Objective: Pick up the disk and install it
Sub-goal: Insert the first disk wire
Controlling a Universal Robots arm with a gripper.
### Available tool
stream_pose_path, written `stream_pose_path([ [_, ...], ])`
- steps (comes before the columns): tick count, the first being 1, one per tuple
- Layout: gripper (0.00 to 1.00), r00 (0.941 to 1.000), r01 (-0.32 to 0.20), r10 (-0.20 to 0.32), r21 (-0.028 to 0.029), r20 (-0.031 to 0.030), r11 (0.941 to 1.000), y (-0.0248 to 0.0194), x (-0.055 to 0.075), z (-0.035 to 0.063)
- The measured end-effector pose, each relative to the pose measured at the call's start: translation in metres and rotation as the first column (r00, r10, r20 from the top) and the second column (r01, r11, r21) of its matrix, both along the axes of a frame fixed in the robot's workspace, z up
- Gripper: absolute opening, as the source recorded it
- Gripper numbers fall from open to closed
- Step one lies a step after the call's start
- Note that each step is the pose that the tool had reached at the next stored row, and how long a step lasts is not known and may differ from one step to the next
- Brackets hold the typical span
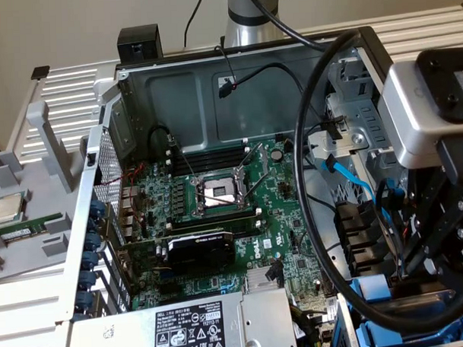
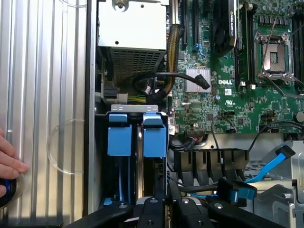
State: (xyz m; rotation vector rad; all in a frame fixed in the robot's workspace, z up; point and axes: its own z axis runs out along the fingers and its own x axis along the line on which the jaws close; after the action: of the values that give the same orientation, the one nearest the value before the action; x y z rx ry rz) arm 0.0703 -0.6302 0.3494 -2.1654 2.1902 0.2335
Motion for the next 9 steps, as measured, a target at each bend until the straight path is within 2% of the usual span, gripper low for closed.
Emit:
stream_pose_path([
  [9,0.16,1.0,0.0,0.0,0.0,0.0,1.0,-0.0008,0.0,-0.0008],
])
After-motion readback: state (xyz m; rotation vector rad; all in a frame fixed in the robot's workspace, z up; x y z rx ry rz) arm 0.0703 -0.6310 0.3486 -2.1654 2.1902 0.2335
